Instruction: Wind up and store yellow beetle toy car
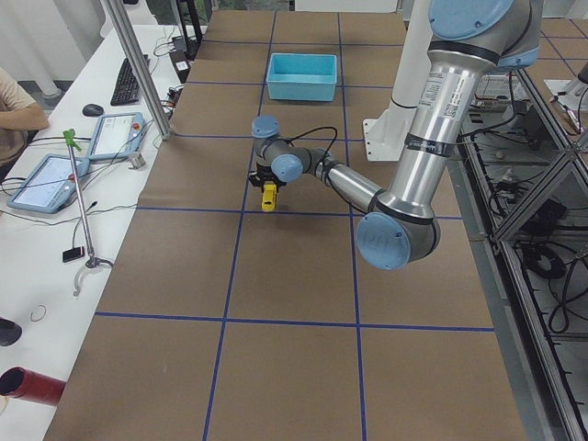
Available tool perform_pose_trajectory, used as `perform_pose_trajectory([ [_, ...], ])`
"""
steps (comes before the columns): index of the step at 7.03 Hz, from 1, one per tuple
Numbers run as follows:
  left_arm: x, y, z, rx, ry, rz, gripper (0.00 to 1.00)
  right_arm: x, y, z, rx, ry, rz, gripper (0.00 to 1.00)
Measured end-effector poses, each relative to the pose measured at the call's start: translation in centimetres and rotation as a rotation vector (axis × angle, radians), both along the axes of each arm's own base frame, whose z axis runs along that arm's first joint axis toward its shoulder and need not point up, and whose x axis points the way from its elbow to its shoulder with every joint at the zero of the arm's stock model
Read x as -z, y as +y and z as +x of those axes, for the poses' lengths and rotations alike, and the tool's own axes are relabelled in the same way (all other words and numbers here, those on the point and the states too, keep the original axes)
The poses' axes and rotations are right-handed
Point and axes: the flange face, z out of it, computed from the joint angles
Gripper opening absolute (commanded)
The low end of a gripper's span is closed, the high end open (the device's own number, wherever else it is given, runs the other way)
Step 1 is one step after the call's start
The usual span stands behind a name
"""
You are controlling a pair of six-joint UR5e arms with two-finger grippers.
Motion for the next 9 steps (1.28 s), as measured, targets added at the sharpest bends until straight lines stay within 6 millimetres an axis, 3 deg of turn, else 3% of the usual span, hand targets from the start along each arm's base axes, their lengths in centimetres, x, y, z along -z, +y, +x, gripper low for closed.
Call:
perform_pose_trajectory([
  [2, 1.0, 2.4, 3.5, 0.004, 0.006, -0.029, 0.00, 0.1, 0.0, 0.0, -0.001, -0.001, 0.002, 1.00],
  [3, 1.3, 3.1, 4.3, -0.015, 0.012, -0.017, 0.00, 0.1, 0.0, 0.0, 0.000, -0.001, 0.003, 1.00],
  [6, 1.0, 3.5, 4.8, -0.068, 0.018, 0.046, 0.00, 0.0, 0.0, 0.0, -0.001, -0.001, -0.001, 1.00],
  [9, -1.6, 4.5, 3.4, -0.075, 0.069, 0.089, 0.00, -0.2, 0.0, 0.0, 0.000, 0.001, -0.004, 1.00],
])
